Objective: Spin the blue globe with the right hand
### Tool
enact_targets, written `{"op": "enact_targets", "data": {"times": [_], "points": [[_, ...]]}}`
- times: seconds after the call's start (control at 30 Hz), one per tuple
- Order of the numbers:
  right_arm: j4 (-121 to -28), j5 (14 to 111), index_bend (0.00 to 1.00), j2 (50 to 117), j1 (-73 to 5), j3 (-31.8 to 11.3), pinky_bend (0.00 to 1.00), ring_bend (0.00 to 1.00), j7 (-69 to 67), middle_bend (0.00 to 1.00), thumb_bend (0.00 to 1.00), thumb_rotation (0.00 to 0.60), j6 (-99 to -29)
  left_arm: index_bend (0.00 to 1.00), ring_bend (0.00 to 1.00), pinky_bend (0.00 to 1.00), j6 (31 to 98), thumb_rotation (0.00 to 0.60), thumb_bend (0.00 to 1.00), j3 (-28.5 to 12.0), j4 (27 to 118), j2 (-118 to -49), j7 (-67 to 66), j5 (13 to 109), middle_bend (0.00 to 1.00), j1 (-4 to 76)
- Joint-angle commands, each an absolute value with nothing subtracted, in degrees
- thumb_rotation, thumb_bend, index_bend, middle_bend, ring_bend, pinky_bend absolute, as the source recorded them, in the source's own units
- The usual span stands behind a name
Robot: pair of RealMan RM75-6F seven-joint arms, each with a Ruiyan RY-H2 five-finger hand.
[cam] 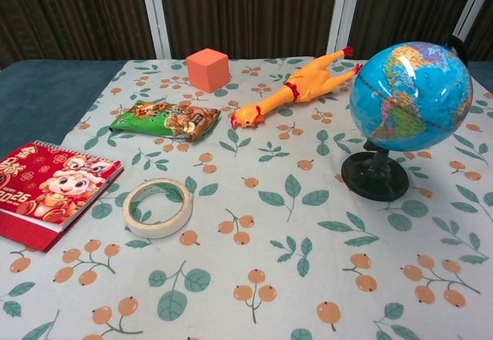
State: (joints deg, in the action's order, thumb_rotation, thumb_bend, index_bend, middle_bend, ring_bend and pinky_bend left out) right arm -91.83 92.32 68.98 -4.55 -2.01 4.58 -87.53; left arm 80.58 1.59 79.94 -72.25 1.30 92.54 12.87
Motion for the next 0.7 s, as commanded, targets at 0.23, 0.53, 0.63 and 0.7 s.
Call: {"op": "enact_targets", "data": {"times": [0.23,0.53,0.63,0.7], "points": [[-93.2,93.7,0.0,71.9,-9.7,-5.2,0.0,0.0,0.2,0.0,0.0,0.6,-84.5,0.04,0.0,0.0,81.0,0.6,0.44,1.4,79.9,-72.1,2.8,92.9,0.0,13.1],[-95.9,91.3,0.0,75.8,-17.8,-11.3,0.0,0.0,-0.8,0.0,0.0,0.6,-79.1,0.04,0.0,0.0,80.6,0.6,0.44,1.6,80.2,-71.3,3.3,92.6,0.0,13.0],[-95.7,90.4,0.0,77.5,-19.3,-12.1,0.0,0.0,-0.3,0.0,0.0,0.6,-78.3,0.04,0.0,0.0,80.2,0.6,0.44,1.6,80.4,-71.2,3.0,92.4,0.0,13.0],[-95.9,89.9,0.0,78.1,-20.1,-12.2,0.0,0.0,0.6,0.0,0.0,0.6,-77.6,0.03,0.0,0.0,80.3,0.6,0.44,1.5,80.5,-71.3,2.4,92.2,0.0,13.0]]}}
